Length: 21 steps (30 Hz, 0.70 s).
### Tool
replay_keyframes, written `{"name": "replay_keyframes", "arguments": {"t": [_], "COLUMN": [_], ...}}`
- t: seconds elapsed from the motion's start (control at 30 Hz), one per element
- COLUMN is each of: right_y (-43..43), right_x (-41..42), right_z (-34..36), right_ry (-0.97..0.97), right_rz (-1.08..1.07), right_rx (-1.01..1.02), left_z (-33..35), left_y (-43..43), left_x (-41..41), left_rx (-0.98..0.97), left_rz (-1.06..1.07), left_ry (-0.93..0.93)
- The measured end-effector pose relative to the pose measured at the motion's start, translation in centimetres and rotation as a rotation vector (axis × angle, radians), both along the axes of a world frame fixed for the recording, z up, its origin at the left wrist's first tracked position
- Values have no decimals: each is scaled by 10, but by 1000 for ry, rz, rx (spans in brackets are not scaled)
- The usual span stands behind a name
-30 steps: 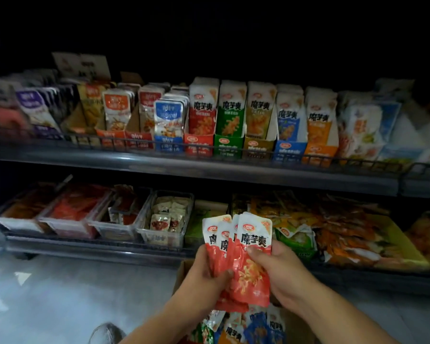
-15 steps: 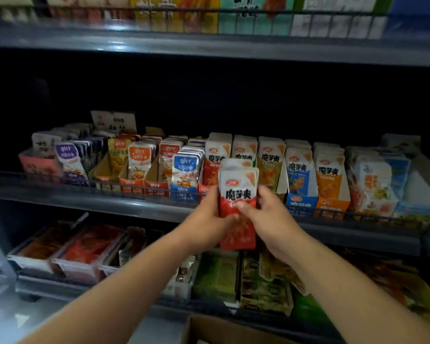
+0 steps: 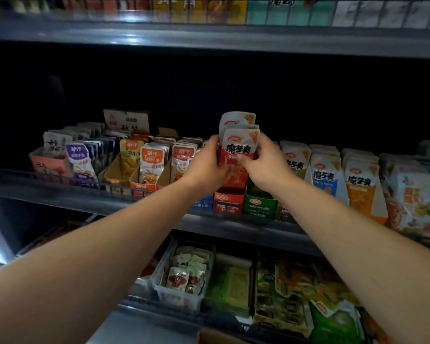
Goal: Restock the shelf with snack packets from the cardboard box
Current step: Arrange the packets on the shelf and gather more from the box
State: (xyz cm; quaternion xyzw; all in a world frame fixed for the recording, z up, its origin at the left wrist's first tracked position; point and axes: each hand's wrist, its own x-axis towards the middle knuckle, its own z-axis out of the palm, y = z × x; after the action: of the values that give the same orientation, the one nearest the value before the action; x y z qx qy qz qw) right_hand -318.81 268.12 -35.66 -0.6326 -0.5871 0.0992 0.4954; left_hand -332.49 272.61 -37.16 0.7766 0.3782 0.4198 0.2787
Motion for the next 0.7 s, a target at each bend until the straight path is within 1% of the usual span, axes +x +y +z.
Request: {"name": "replay_keyframes", "arguments": {"t": [0.17,0.27,0.3,0.37,0.43,0.5,0.6,0.7], "right_y": [0,1,2,3,5,8,7,7], "right_x": [2,4,6,8,11,14,15,15], "right_z": [-17,-27,-29,-34,-40,-41,-37,-31], "right_ry": [-85,-132,-160,-207,-261,-281,-205,-275], "right_rz": [9,11,8,-8,-34,-36,0,-9], "right_rx": [-87,-104,-117,-160,-188,-198,-167,-124], "left_z": [-24,-37,-41,-43,-44,-43,-44,-50], "left_y": [6,4,5,4,5,7,8,5], "left_x": [0,6,8,11,9,7,2,-2], "left_rx": [-39,-3,38,126,119,95,119,147], "left_rz": [11,81,132,240,282,265,253,299], "left_ry": [51,112,158,336,452,469,440,342]}}
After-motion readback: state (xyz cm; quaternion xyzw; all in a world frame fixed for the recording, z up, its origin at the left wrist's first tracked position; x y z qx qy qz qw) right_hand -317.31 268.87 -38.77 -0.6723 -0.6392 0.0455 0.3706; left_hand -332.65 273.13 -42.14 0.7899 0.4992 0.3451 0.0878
